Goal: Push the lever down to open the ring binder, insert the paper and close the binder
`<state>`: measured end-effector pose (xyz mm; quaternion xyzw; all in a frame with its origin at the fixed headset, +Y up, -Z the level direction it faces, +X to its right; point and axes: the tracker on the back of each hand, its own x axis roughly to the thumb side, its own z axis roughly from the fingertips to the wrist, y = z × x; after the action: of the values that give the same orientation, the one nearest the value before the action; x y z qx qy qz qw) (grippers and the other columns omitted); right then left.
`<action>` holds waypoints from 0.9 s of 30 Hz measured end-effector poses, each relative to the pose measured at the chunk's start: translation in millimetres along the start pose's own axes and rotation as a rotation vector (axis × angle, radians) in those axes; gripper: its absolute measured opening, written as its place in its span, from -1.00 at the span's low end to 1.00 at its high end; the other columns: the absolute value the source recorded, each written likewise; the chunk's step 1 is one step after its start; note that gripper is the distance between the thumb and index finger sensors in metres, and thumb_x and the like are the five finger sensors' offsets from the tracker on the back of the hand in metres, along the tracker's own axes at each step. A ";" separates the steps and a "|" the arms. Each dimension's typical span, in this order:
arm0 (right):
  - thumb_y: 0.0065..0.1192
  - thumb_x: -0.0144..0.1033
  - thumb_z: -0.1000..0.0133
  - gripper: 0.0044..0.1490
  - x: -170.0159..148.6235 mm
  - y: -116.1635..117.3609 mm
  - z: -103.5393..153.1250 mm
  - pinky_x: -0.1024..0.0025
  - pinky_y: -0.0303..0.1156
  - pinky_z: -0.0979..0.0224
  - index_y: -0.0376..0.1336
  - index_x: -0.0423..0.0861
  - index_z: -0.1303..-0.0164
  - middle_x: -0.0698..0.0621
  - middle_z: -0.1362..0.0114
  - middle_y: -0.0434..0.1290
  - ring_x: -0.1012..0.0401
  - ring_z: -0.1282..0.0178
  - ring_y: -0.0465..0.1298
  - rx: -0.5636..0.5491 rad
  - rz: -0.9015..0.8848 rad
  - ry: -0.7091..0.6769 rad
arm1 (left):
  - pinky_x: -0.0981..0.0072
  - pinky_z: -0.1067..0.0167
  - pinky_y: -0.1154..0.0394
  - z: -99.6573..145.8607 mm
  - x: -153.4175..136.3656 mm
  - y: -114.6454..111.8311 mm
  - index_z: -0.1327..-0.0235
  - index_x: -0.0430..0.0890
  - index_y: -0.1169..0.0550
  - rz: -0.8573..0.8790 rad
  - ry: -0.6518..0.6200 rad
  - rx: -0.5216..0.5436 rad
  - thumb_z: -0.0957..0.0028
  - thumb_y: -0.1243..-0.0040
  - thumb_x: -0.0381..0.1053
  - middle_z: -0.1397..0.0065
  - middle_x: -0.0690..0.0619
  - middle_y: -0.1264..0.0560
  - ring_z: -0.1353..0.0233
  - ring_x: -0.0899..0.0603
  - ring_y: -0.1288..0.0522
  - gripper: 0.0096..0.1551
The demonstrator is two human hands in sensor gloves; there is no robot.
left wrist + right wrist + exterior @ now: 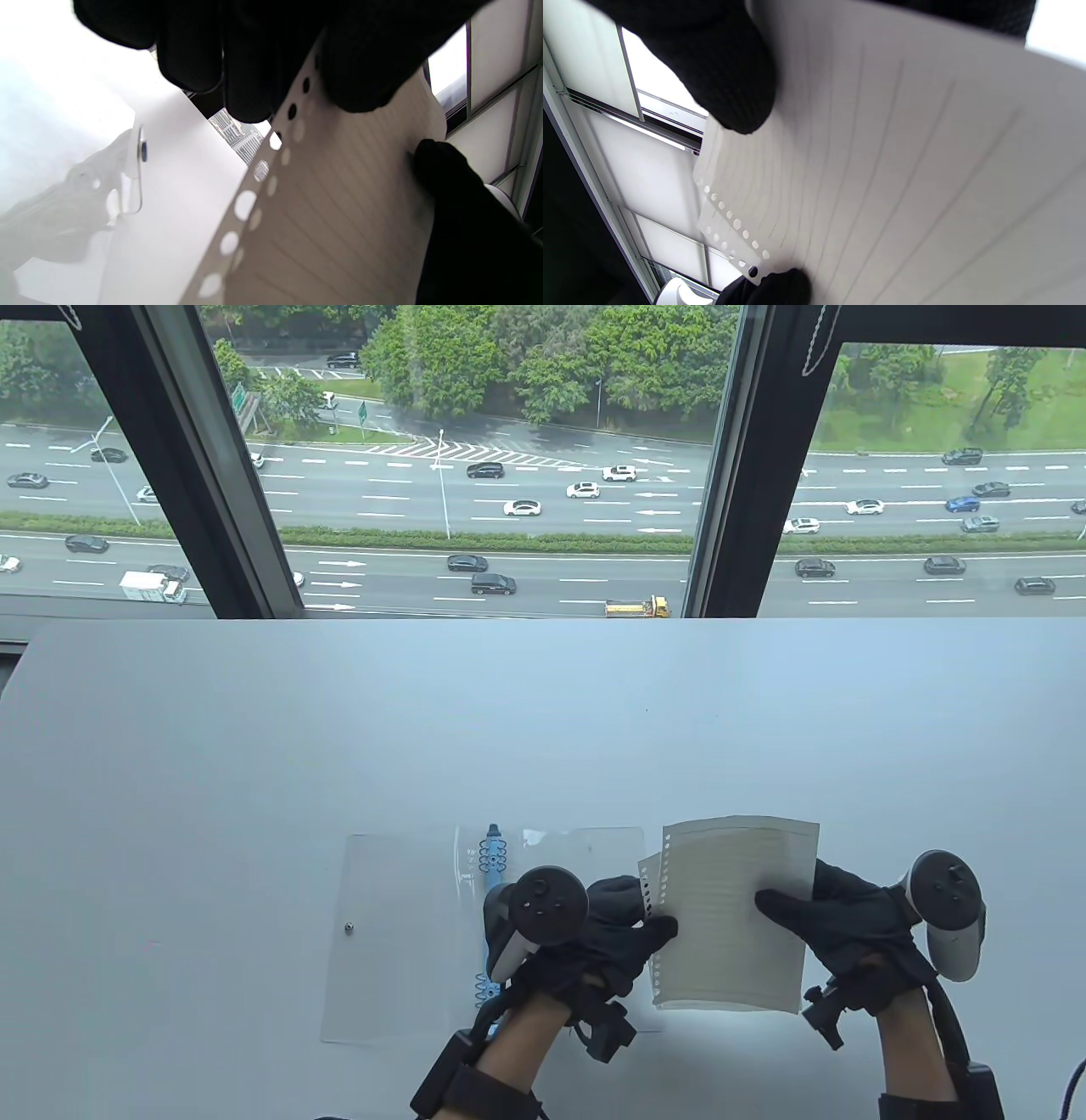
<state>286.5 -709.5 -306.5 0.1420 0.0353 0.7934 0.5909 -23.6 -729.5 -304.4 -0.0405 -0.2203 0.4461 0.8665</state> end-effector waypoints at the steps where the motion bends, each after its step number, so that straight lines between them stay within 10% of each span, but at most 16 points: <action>1: 0.57 -0.07 0.00 -0.33 0.0 1.2 0.0 -0.05 0.53 -0.20 0.40 -0.03 -0.30 0.01 -0.16 0.65 -0.03 -0.10 0.68 0.009 0.009 0.003 | -0.30 -0.30 -0.32 -0.2 0.8 -1.0 0.07 -0.07 -0.76 -0.023 -0.004 -0.008 0.11 -0.42 0.13 -0.40 0.03 -0.59 -0.47 -0.32 -0.42 -0.55; 10: 0.60 0.30 0.10 0.49 -12.9 -3.0 1.1 -0.31 0.28 -0.45 -0.24 -0.01 -0.74 -0.20 -0.73 0.10 -0.30 -0.59 0.28 0.140 0.158 0.156 | -0.30 -0.31 -0.31 0.3 -1.7 4.0 -0.03 -0.02 -0.71 -0.017 -0.023 0.036 0.08 -0.37 0.09 -0.42 0.03 -0.56 -0.48 -0.32 -0.40 -0.55; 16: 0.65 0.18 0.08 0.21 -10.5 2.7 0.0 -0.30 0.30 -0.44 0.07 0.01 -0.68 -0.15 -0.65 0.29 -0.26 -0.56 0.35 0.173 0.148 0.143 | -0.31 -0.33 -0.29 -0.8 -3.9 3.4 -0.03 -0.03 -0.70 0.029 -0.047 -0.002 0.04 -0.27 0.11 -0.44 0.02 -0.54 -0.50 -0.33 -0.37 -0.55; 22: 0.56 -0.22 -0.04 -0.51 -7.1 13.0 -4.8 -0.17 0.44 -0.33 0.50 0.03 -0.19 -0.03 -0.28 0.63 -0.09 -0.26 0.63 0.179 0.118 0.110 | -0.31 -0.33 -0.28 -0.6 5.4 -1.8 -0.04 -0.02 -0.71 -0.071 -0.087 0.030 0.07 -0.33 0.11 -0.44 0.03 -0.54 -0.50 -0.32 -0.37 -0.55; 27: 0.56 -0.25 -0.02 -0.57 -4.1 5.1 -3.3 -0.14 0.47 -0.30 0.54 0.05 -0.11 -0.01 -0.22 0.67 -0.07 -0.21 0.66 0.130 0.096 0.069 | -0.33 -0.36 -0.24 -0.9 6.0 -7.1 -0.10 -0.02 -0.71 -0.158 -0.070 0.064 0.15 -0.37 0.34 -0.52 0.03 -0.49 -0.55 -0.34 -0.30 -0.34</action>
<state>282.1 -714.6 -309.2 0.1541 0.1002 0.8213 0.5401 -14.8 -728.9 -301.2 0.0203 -0.2388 0.3843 0.8916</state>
